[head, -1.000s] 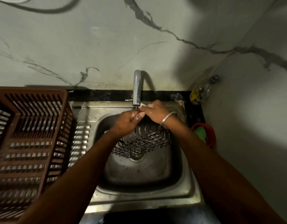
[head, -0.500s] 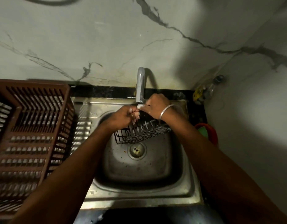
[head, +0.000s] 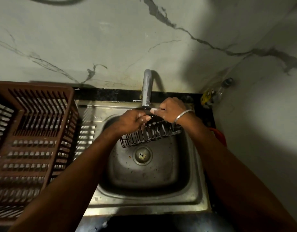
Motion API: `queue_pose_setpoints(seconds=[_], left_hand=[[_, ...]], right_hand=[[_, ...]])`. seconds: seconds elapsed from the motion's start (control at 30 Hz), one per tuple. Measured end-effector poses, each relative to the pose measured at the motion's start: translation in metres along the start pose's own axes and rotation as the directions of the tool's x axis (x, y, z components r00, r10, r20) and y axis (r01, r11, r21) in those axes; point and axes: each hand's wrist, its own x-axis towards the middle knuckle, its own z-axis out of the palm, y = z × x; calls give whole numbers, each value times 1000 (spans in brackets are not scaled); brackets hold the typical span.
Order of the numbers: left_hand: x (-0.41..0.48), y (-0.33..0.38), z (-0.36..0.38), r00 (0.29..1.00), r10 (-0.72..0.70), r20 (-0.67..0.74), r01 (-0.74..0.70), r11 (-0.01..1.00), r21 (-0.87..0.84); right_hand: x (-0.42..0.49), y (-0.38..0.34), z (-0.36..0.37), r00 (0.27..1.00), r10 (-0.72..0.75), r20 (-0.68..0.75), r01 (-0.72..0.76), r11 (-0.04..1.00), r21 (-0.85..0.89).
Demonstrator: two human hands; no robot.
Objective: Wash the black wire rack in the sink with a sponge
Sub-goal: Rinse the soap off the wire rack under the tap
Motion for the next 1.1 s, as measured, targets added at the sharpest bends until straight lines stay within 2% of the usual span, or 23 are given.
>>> queue_pose_setpoints(seconds=[0.17,0.27,0.37,0.47,0.53,0.6,0.67,0.77,0.87,0.93,1.03,1.1], left_hand=[[6,0,4,1000,2,3,-2,1000,26],[9,0,-3,1000,7,-2,-6,1000,9],[11,3,-10,999,-34,-22,36,995,96],[13,1,-12,998,-59,-36,64,982,176],[10,1,-17,997,-80,-20,82,992,95],[7,5,-23,996,-90,-12,90,996,13],[9,11,-26,994,-104,-19,104,994,-20],[12,14,-30,986,-152,-67,147,987,-72],[8,12,-36,990,-138,-28,134,985,-110],[9,14,-32,989,-147,-15,145,985,-89],[14,19,-26,991,-130,-38,127,989,-77],[13,19,-25,994,-100,-51,88,978,-191]], right_hand=[[0,-28,8,989,-81,127,98,986,-137],[-1,-19,8,996,-37,87,54,978,-203],[-1,-8,10,999,49,-2,-48,988,-146],[3,-9,18,999,20,45,-18,999,-45],[2,-4,17,998,11,55,-12,1000,23],[3,0,16,999,45,-5,-44,995,87],[3,-1,19,992,111,-61,-104,987,121],[6,0,23,981,188,-44,-177,967,185],[3,7,25,962,267,-57,-249,943,222],[1,6,33,968,243,-59,-222,945,241],[7,-2,52,992,78,-101,-47,959,278],[9,-2,57,985,75,-157,-30,961,273]])
